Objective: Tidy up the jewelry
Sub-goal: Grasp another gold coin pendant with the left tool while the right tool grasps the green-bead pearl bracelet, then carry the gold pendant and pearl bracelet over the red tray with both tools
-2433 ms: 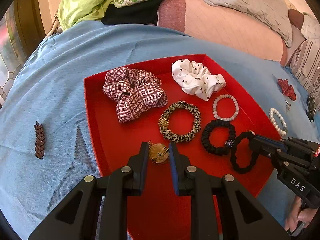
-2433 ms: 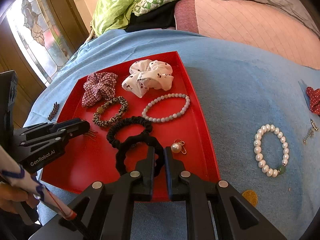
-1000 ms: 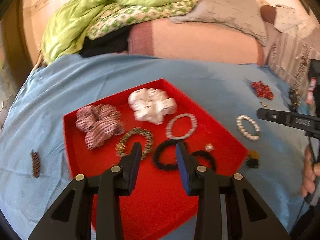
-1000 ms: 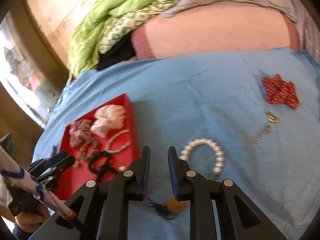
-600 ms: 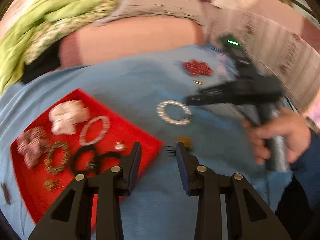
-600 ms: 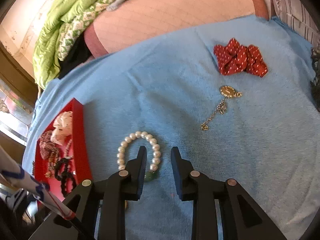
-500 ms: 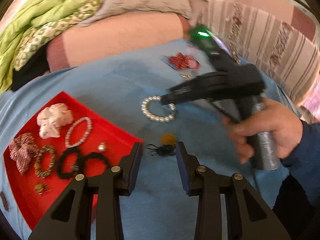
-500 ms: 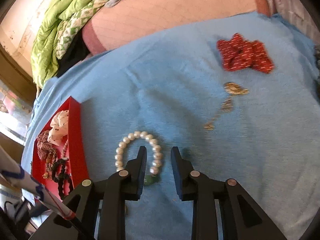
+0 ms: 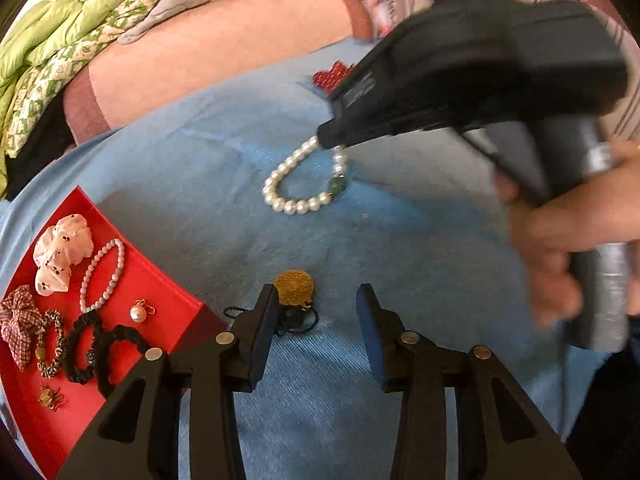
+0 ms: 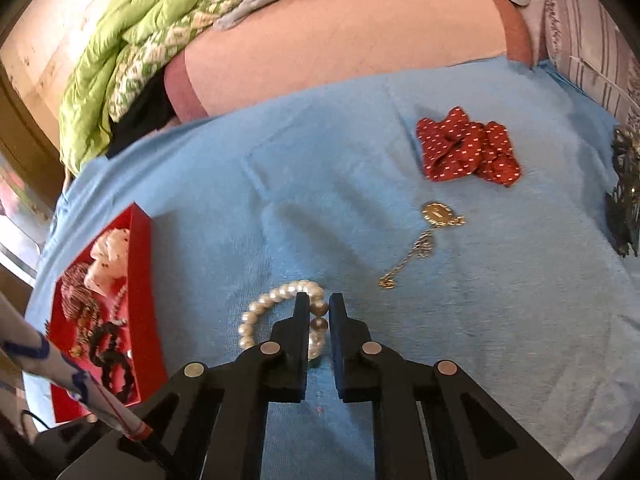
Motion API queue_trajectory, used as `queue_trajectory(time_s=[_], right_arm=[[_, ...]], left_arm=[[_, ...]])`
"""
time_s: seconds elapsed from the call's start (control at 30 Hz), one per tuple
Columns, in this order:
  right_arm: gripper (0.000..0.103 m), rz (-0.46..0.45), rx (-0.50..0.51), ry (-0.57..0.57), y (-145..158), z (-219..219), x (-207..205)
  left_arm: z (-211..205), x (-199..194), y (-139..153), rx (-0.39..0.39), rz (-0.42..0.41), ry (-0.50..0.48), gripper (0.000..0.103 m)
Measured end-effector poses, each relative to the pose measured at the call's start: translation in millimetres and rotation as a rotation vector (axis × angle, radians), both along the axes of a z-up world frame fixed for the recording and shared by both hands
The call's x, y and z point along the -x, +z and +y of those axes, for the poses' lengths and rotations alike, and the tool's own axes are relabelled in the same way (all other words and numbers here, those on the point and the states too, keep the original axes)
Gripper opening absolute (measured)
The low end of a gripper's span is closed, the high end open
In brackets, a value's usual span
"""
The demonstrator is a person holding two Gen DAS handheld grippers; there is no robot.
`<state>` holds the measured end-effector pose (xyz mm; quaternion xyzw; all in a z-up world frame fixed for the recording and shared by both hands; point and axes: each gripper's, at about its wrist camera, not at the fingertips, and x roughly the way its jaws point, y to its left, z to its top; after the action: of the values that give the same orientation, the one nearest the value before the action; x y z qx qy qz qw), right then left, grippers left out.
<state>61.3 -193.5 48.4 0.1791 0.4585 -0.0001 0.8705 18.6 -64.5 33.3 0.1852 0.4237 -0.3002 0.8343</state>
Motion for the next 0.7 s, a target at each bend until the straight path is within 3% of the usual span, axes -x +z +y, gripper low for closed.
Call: queue_trajectory(time_s=[0.1,0.17,0.27,0.43,0.7], right_arm=[[0.01,0.008,-0.037,0.003,-1.8,-4.1,2.3],[0.01,0.009,-0.05,0.005,-1.2,-3.7,2.7],[0.01,-0.004,-0.064,0.006,3.1,-6.7,7.0],[0.01,-0.04,-0.061,0.006,15.3,-5.7,10.6],[0.01,-0.16,-0.054,0.02,43.3,2.8,20.5]], left_arm=[[-3.2,-6.1,-6.8,-0.037,-0.017,0.047,0.039],[-3.7,-11.5,-11.6,-0.02,0.01,0.065,0.038],[-5.4,-9.3,-9.9,0.009,0.034,0.059,0.024],[-10.1,-4.1,-3.7,0.047,0.048,0.039,0.024],[32.5,-8.6,50.3,0.237,-0.026,0.1,0.024]])
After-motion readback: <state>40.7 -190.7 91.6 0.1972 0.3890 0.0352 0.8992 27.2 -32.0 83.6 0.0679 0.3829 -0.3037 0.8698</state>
